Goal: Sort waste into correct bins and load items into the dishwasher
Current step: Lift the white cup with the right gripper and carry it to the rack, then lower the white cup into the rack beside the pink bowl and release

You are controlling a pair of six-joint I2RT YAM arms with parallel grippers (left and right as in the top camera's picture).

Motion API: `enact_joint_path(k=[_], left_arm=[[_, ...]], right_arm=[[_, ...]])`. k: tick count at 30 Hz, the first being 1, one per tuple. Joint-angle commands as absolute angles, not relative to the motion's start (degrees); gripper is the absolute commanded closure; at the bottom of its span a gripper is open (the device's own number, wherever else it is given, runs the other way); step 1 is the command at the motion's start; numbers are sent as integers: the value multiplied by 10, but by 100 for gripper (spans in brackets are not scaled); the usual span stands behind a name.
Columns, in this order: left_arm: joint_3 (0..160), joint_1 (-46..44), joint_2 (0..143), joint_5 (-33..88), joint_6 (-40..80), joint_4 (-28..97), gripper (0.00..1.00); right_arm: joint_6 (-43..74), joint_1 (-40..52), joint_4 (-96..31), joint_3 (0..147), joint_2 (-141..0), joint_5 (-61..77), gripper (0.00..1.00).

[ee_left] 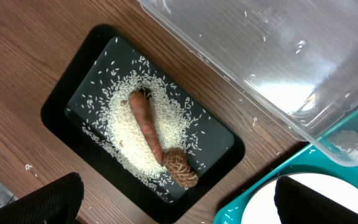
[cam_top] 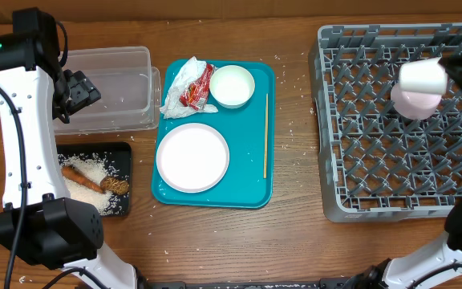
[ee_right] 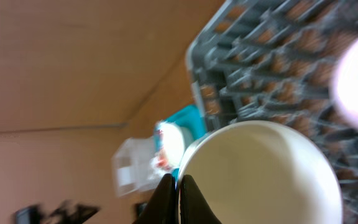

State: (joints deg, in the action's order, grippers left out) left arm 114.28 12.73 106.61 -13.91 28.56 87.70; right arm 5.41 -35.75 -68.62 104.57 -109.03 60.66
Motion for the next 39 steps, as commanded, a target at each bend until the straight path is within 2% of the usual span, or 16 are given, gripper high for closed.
enact_joint_path(k=[1,10,16,24,32,39], left_arm=[[1152,124,1056,-139,283,877,0],[1152,124,1056,-139,283,877,0],[1152,124,1056,-139,283,877,0],[1152,124,1056,-139,283,877,0],[1152,124,1056,-139,283,877,0],[1152,124,1056,-139,283,877,0]], right_arm=[[-1,-350,-667,982,-1078,762,96],[2,-355,-655,832,-1078,777,96],[59,-361,-530,753,-1078,776,96],[149,-361,-460,743,-1078,698,96],[151,-361,-439,743,-1078,685,96],[179,-361,-429,743,-1078,621,96]])
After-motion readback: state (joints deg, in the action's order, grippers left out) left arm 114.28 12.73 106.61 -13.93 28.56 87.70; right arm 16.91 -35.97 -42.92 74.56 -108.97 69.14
